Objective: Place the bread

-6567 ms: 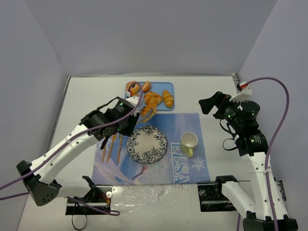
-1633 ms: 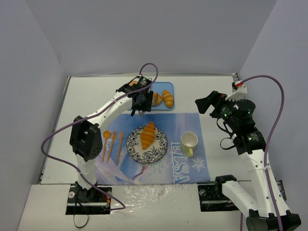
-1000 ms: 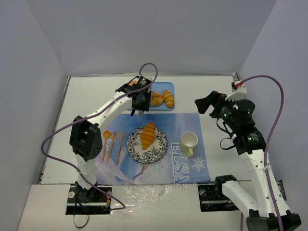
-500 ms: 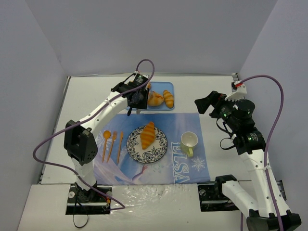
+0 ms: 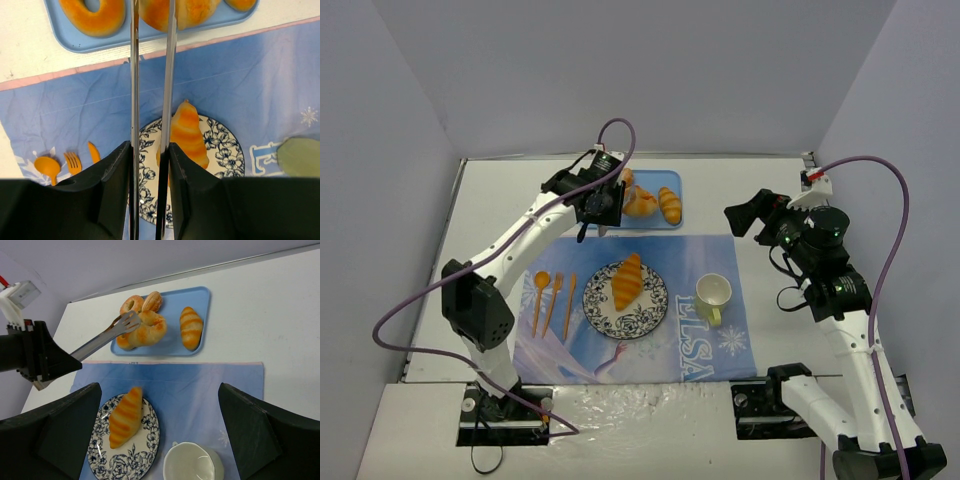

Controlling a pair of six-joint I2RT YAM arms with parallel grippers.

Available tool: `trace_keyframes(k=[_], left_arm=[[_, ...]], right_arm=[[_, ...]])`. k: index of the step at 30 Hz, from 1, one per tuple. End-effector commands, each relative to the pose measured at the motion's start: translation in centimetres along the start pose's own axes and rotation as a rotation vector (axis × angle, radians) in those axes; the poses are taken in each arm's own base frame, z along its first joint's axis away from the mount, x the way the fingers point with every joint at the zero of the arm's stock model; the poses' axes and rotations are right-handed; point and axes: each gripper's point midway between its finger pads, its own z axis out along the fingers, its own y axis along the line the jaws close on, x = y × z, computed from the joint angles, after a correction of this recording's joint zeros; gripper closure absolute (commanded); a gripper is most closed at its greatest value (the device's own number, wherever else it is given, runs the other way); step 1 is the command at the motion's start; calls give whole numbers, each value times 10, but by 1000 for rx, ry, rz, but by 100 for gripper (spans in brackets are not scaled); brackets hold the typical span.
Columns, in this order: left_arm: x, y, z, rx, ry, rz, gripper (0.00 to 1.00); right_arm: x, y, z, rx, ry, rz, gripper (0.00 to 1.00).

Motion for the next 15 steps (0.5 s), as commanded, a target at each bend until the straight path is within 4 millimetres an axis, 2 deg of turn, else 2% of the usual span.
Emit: trace_keyframes(k=[1, 12, 15], left_arm=[[-20, -5, -74, 71, -167, 22, 100], [42, 17, -123, 107, -122, 49, 100], [58, 23, -142, 127, -129, 49, 100]], right_arm=[[-28, 16, 0, -47, -94, -28, 0], [-29, 17, 3, -43, -93, -32, 0], [-29, 17, 4, -42, -90, -33, 0]])
